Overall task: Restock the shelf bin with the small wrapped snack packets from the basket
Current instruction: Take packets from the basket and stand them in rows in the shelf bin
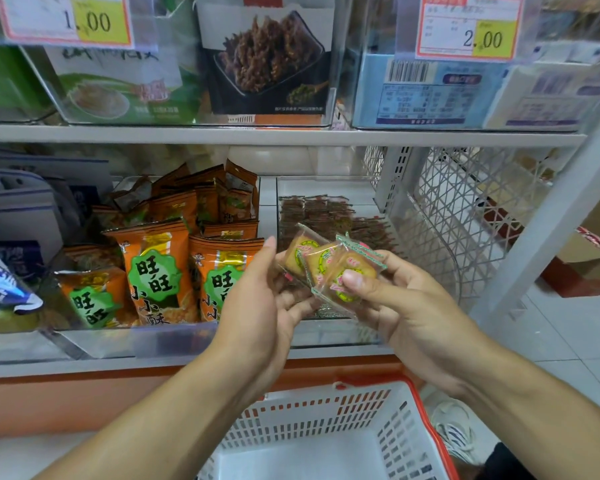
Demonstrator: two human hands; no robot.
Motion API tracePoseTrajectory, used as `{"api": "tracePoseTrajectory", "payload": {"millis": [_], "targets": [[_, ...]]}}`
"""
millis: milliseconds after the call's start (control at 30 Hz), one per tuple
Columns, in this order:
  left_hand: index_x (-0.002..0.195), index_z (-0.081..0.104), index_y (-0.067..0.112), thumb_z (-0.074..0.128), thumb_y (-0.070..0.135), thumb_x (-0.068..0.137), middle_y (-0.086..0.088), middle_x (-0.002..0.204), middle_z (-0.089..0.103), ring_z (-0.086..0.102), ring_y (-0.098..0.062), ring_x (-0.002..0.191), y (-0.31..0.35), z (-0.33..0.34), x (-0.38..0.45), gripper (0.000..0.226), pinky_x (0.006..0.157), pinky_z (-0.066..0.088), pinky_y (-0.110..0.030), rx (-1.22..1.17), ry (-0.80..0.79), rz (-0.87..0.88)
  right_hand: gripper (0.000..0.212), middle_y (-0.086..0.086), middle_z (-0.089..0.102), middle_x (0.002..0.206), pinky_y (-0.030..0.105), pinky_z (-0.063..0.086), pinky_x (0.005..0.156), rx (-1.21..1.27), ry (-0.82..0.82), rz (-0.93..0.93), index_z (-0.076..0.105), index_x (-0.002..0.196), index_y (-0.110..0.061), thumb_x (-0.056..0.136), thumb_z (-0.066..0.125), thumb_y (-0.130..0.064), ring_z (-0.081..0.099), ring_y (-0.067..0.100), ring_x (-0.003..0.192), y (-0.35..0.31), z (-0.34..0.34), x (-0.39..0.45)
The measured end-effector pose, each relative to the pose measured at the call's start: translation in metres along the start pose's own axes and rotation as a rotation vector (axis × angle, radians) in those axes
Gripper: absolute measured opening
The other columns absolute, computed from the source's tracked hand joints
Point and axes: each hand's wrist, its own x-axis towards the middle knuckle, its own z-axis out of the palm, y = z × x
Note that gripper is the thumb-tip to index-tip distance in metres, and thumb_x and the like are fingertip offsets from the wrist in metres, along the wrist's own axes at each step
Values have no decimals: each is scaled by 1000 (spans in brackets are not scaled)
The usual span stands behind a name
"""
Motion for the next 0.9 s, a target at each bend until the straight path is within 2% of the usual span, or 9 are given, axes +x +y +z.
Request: {"api": "tracePoseTrajectory", "payload": {"millis": [67,133,200,333,433,533,633,767,900], "targets": [[120,69,1,48,39,102,-23,113,72,69,-27,101,-1,-2,0,47,91,57,-41,32,-46,12,45,16,71,120,23,58,74,25,-11,9,59,123,-2,82,77,-11,72,23,102,1,1,0],[104,79,12,56,29,99,-9,100,77,71,-17,89,-3,-5,2,29,74,60,-29,163,-149,50,46,17,71,119,26,58,76,-24,-29,14,62,123,-5,81,78,-14,72,27,104,2,1,0],[99,82,22,64,24,93,-5,103,79,74,-13,88,-1,-8,2,19,69,57,-21,252,-222,70,44,14,72,117,27,58,73,-107,-40,27,66,120,-11,79,79,-20,72,26,102,3,0,0],[120,73,21,70,22,92,0,112,78,72,-17,108,3,-13,2,28,97,56,-36,414,-128,139,42,9,75,113,28,60,76,-286,-24,32,72,114,-17,74,83,-25,73,26,101,1,-7,1],[140,59,31,75,31,90,14,117,74,71,-5,103,9,-17,1,52,91,59,-31,833,-44,293,40,-16,65,129,28,53,97,-876,-23,-230,72,105,-29,70,89,-38,66,8,115,-8,-17,-1],[140,60,32,78,29,87,18,104,77,70,7,83,16,-23,3,55,75,56,-14,930,-223,140,37,-36,42,144,32,34,112,-1323,-185,-337,67,103,-43,70,80,-54,39,-8,136,-16,-24,-3],[121,70,41,76,22,89,17,78,75,60,9,59,19,-29,3,37,55,42,-4,895,-413,-57,38,-40,36,147,35,32,115,-1376,-334,-201,65,104,-50,70,80,-55,35,-14,136,-17,-28,-5],[123,71,43,77,42,86,21,110,73,59,7,70,17,-30,5,37,68,45,-17,935,-436,-72,49,-32,54,136,41,47,103,-1247,-334,-88,58,109,-42,69,86,-46,57,-3,122,-12,-26,-6],[124,64,56,56,68,89,24,106,74,63,17,82,13,-22,0,38,70,46,-3,967,-527,-26,88,-19,62,125,42,58,90,-964,-321,16,43,137,-45,67,93,-23,69,25,103,-13,-25,-5]]}}
